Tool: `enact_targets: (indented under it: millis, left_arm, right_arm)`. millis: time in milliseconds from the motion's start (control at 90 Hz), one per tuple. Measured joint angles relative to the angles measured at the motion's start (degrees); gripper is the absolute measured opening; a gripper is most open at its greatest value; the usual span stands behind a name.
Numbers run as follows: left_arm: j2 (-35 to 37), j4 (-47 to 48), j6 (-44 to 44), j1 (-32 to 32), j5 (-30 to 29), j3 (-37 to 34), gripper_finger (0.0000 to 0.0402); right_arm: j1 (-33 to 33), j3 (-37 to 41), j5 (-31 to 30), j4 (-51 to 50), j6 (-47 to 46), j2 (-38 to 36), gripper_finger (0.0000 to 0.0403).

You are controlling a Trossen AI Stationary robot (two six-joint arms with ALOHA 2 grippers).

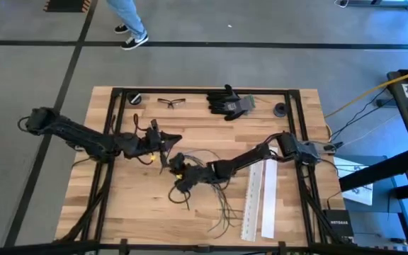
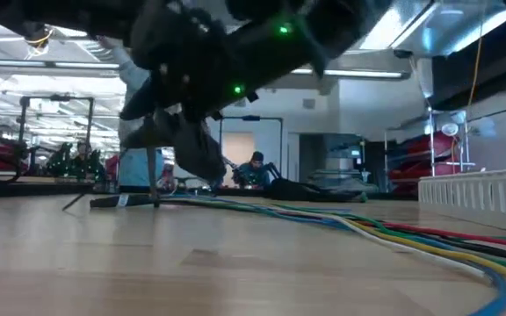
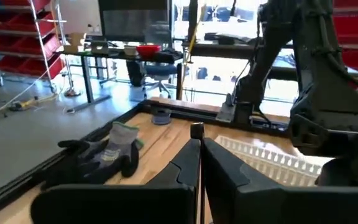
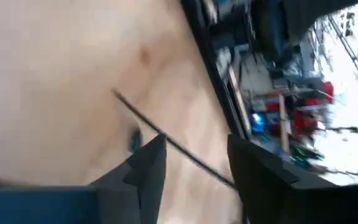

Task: Ziptie cables
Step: Wrap the zip tie on the cables

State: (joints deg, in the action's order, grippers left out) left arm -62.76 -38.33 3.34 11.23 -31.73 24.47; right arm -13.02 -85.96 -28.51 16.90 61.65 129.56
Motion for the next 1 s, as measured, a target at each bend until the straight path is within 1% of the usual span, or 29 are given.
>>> enact_targets:
  millis: [178, 378, 556, 689, 789, 844, 889, 933, 1000]
  left_arm:
    - [0.00, -0.26, 1.04, -0.09, 0.00, 0.00, 0.0000]
    - [0.00, -0.52, 3.34, -0.09, 0.00, 0.00, 0.0000]
    - [0.00, -0.30, 4.19, -0.09, 0.00, 0.00, 0.0000]
    - [0.00, -0.10, 4.75, -0.09, -0.02, -0.01, 0.0000]
    - [0.00, -0.07, 5.04, -0.16, -0.02, -0.02, 0.0000]
    - [0.00, -0.10, 5.00, -0.16, -0.02, -0.02, 0.0000]
    - [0.00, -0.08, 4.83, -0.16, -0.02, -0.02, 0.0000]
    - [0.00, 0.01, 4.81, -0.16, -0.02, -0.02, 0.0000]
    - [0.00, 0.36, 4.82, -0.16, -0.02, -0.02, 0.0000]
  right_arm:
    - [1.65, 0.26, 0.56, -0.87, 10.46, 0.11, 0.0168]
    - [2.68, 0.27, 2.00, 0.32, 18.48, 2.18, 0.0168]
    - [3.30, -0.50, 2.59, 5.78, 28.48, 5.46, 0.0168]
    - [3.79, -1.66, 1.03, 6.94, 30.07, 6.39, 0.0168]
    - [4.56, -2.64, 1.43, 6.78, 30.14, 6.56, 0.0165]
    - [4.88, -3.02, 1.46, 6.89, 30.16, 6.56, 0.0153]
    - [4.97, -3.08, 1.44, 7.06, 30.12, 6.56, 0.0135]
    - [4.97, -3.08, 1.18, 6.90, 30.08, 6.56, 0.0110]
    - [4.86, -3.03, 1.77, 5.51, 29.19, 6.56, 0.0059]
